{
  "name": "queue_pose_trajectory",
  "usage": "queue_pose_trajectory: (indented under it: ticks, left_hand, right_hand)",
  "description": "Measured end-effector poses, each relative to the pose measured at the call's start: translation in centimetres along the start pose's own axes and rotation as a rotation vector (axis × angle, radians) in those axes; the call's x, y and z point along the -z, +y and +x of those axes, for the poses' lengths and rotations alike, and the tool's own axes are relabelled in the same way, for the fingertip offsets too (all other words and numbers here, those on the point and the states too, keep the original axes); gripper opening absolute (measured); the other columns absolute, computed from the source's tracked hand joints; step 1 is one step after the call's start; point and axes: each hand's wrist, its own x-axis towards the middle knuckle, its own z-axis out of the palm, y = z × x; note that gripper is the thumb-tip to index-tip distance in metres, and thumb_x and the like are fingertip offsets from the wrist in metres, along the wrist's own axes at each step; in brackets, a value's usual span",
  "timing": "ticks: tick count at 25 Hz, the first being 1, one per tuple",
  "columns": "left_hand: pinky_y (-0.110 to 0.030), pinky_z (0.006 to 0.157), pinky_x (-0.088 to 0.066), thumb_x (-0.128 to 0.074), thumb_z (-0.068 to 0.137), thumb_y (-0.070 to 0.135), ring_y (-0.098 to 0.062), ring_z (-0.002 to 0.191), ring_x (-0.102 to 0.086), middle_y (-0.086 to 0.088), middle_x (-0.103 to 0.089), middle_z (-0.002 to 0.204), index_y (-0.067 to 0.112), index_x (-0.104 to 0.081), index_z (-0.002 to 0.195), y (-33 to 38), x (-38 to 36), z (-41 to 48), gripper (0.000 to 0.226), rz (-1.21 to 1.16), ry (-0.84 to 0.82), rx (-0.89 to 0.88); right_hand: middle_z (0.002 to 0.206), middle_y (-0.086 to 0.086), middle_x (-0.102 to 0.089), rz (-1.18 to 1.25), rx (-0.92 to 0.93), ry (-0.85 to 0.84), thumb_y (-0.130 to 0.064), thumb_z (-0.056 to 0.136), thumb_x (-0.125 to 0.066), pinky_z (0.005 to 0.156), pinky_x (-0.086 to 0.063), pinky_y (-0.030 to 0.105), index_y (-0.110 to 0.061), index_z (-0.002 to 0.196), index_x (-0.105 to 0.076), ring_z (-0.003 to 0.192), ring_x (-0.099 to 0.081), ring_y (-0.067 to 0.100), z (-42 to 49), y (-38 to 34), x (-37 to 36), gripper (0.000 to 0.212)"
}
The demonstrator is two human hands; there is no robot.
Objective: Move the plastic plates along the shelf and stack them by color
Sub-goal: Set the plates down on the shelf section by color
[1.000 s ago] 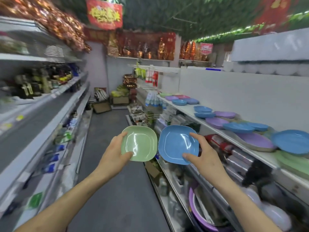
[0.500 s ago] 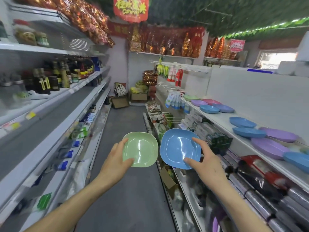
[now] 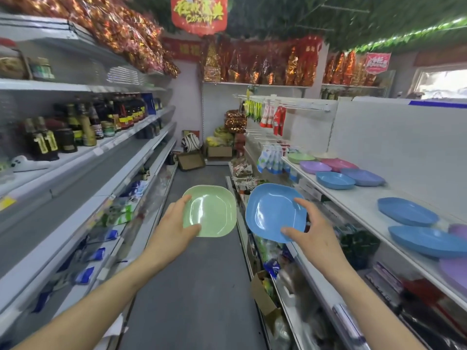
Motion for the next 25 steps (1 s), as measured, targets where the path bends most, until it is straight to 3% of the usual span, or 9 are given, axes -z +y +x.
queue_pose_trajectory:
  ticks: [4, 7, 9, 11, 12, 15, 18, 25]
  left_hand:
    - [-0.027, 0.094, -0.034, -0.070, 0.090, 0.021, -0.006, 0.119, -0.040, 0.014, -0.041, 0.138, 0.033, -0.030, 0.156, -2.0, -2.0, 5.3, 0.078, -0.026, -0.009, -0.006]
    - [-0.028, 0.094, -0.034, -0.070, 0.090, 0.023, -0.005, 0.118, -0.040, 0.017, -0.042, 0.136, 0.035, -0.032, 0.155, -3.9, -3.0, 9.9, 0.077, -0.039, -0.036, -0.017]
    - [-0.026, 0.094, -0.033, -0.070, 0.090, 0.024, -0.003, 0.118, -0.039, 0.019, -0.041, 0.135, 0.036, -0.032, 0.155, -5.5, -3.2, 13.7, 0.077, -0.051, -0.054, -0.036]
    - [-0.026, 0.094, -0.034, -0.069, 0.090, 0.024, -0.003, 0.119, -0.039, 0.019, -0.041, 0.137, 0.037, -0.031, 0.156, -7.1, -2.8, 17.9, 0.077, -0.060, -0.075, -0.051]
    - [-0.027, 0.094, -0.034, -0.069, 0.090, 0.024, -0.003, 0.119, -0.039, 0.019, -0.040, 0.138, 0.037, -0.031, 0.156, -7.7, -2.5, 20.1, 0.077, -0.059, -0.085, -0.055]
    - [-0.030, 0.094, -0.036, -0.069, 0.090, 0.026, -0.004, 0.120, -0.040, 0.021, -0.039, 0.135, 0.037, -0.031, 0.156, -9.5, -1.8, 26.1, 0.077, -0.062, -0.116, -0.087]
    - [-0.031, 0.094, -0.036, -0.069, 0.090, 0.027, -0.006, 0.120, -0.040, 0.020, -0.040, 0.133, 0.036, -0.030, 0.156, -11.0, -2.2, 30.7, 0.077, -0.089, -0.159, -0.120]
    - [-0.031, 0.099, -0.038, -0.069, 0.091, 0.028, -0.006, 0.124, -0.043, 0.020, -0.044, 0.139, 0.037, -0.036, 0.154, -14.9, -3.9, 38.9, 0.072, -0.129, -0.206, -0.145]
  right_hand:
    - [0.123, -0.023, -0.053, -0.026, -0.008, -0.008, -0.023, 0.088, -0.078, 0.067, -0.044, 0.013, -0.045, 0.137, -0.045, 0.090, -0.056, -0.003, 5.0, 1.6, -2.4, 0.063]
    - [0.120, -0.021, -0.055, -0.042, -0.039, 0.016, -0.025, 0.087, -0.078, 0.072, -0.053, 0.031, -0.047, 0.129, -0.045, 0.086, -0.060, 0.005, 8.8, 2.3, -4.4, 0.058]
    - [0.117, -0.021, -0.055, -0.057, -0.057, 0.026, -0.027, 0.086, -0.077, 0.067, -0.057, 0.043, -0.052, 0.127, -0.044, 0.073, -0.063, 0.018, 11.8, 2.6, -6.3, 0.059]
    - [0.117, -0.019, -0.055, -0.053, -0.079, 0.049, -0.028, 0.086, -0.077, 0.060, -0.058, 0.046, -0.055, 0.128, -0.043, 0.063, -0.063, 0.029, 14.8, 2.5, -8.0, 0.061]
    - [0.119, -0.019, -0.055, -0.053, -0.084, 0.066, -0.028, 0.086, -0.076, 0.058, -0.058, 0.044, -0.056, 0.129, -0.042, 0.062, -0.062, 0.025, 16.3, 2.4, -8.8, 0.062]
    - [0.126, -0.019, -0.054, -0.077, -0.066, 0.125, -0.029, 0.086, -0.076, 0.063, -0.052, 0.037, -0.055, 0.131, -0.042, 0.076, -0.058, 0.014, 20.1, 1.9, -11.1, 0.062]
    - [0.129, -0.020, -0.052, -0.084, -0.099, 0.161, -0.029, 0.085, -0.078, 0.076, -0.056, 0.043, -0.054, 0.132, -0.043, 0.096, -0.061, 0.017, 22.9, 1.9, -12.9, 0.063]
    - [0.128, -0.017, -0.056, -0.109, -0.168, 0.217, -0.027, 0.083, -0.081, 0.088, -0.057, 0.050, -0.056, 0.130, -0.045, 0.106, -0.061, 0.013, 29.5, 3.7, -15.2, 0.066]
